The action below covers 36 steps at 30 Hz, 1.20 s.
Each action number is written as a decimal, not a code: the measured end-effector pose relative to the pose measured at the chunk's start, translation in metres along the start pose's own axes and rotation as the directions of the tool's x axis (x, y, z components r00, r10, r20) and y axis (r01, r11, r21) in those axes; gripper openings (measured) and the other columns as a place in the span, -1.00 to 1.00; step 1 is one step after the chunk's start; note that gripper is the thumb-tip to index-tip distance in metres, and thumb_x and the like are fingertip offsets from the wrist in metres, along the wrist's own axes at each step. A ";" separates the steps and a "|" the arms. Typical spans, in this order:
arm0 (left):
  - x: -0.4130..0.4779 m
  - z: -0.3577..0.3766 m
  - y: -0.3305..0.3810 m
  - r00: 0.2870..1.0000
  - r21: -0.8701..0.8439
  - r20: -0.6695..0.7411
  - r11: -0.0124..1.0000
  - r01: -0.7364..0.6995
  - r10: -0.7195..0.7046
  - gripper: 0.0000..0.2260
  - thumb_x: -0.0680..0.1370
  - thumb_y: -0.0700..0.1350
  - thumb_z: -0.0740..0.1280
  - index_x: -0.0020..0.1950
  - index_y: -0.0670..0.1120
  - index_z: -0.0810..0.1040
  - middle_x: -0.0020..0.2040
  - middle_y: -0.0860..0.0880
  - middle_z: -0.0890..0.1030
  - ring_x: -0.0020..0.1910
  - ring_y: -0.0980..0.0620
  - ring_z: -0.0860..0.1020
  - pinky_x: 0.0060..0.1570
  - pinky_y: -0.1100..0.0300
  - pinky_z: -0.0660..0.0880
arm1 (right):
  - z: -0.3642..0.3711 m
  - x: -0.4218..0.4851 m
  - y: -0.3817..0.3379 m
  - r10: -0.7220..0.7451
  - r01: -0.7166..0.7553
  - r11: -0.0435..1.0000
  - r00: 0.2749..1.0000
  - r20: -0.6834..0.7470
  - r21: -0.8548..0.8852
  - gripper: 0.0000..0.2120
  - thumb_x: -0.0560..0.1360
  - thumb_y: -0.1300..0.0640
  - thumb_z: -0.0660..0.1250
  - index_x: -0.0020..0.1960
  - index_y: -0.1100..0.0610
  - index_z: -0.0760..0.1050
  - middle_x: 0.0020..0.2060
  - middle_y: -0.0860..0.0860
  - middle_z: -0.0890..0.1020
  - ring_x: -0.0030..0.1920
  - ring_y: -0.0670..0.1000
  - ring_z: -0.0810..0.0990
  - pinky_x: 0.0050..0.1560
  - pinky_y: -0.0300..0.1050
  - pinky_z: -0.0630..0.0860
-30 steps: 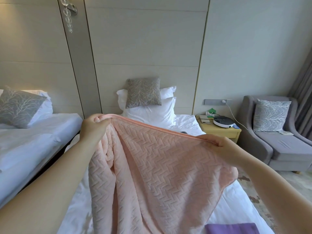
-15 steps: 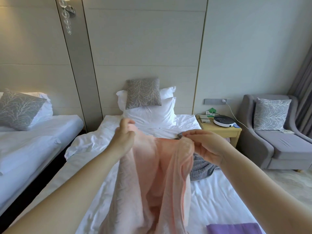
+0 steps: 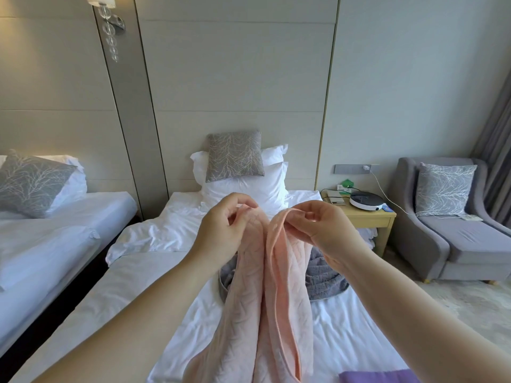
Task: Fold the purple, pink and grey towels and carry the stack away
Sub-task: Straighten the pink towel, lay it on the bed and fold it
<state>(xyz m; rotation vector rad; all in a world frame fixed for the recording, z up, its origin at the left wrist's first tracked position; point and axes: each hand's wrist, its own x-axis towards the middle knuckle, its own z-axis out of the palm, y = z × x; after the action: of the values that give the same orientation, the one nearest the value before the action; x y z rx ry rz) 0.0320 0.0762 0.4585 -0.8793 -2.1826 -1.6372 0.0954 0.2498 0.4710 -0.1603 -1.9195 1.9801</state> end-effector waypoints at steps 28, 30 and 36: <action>-0.004 0.010 0.002 0.999 0.043 0.045 0.999 -0.001 -0.001 -0.93 0.54 -0.06 0.36 -0.10 0.05 0.65 -0.17 0.20 0.66 -0.17 0.17 0.61 -0.11 0.22 0.54 | 0.014 -0.011 0.012 0.041 -0.055 0.921 0.998 0.043 0.385 -0.87 0.49 0.34 0.34 0.02 0.22 0.56 -0.27 0.09 0.66 -0.27 -0.05 0.66 -0.24 -0.26 0.57; -0.005 0.011 0.003 0.996 0.022 0.084 1.000 0.010 -0.012 -0.86 0.56 -0.01 0.32 -0.05 0.02 0.67 -0.12 0.14 0.68 -0.12 0.17 0.62 -0.06 0.19 0.54 | 0.016 -0.010 0.012 0.044 -0.074 0.890 0.996 0.077 0.449 -0.88 0.53 0.32 0.29 -0.01 0.26 0.59 -0.25 0.11 0.70 -0.22 -0.04 0.69 -0.20 -0.28 0.58; -0.008 0.008 0.003 0.982 0.042 0.176 0.997 0.061 -0.068 -0.71 0.32 0.13 0.52 -0.02 0.09 0.62 -0.06 0.07 0.66 -0.10 0.16 0.61 -0.11 0.23 0.53 | 0.014 -0.008 0.015 0.031 -0.092 0.916 0.987 0.158 0.392 -0.78 0.52 0.44 0.22 0.04 0.26 0.58 -0.15 0.14 0.70 -0.14 -0.02 0.69 -0.13 -0.29 0.59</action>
<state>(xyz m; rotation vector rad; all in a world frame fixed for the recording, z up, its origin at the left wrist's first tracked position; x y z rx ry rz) 0.0408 0.0823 0.4538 -0.9886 -2.3749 -1.5982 0.0949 0.2341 0.4558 0.0397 -1.5618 2.4388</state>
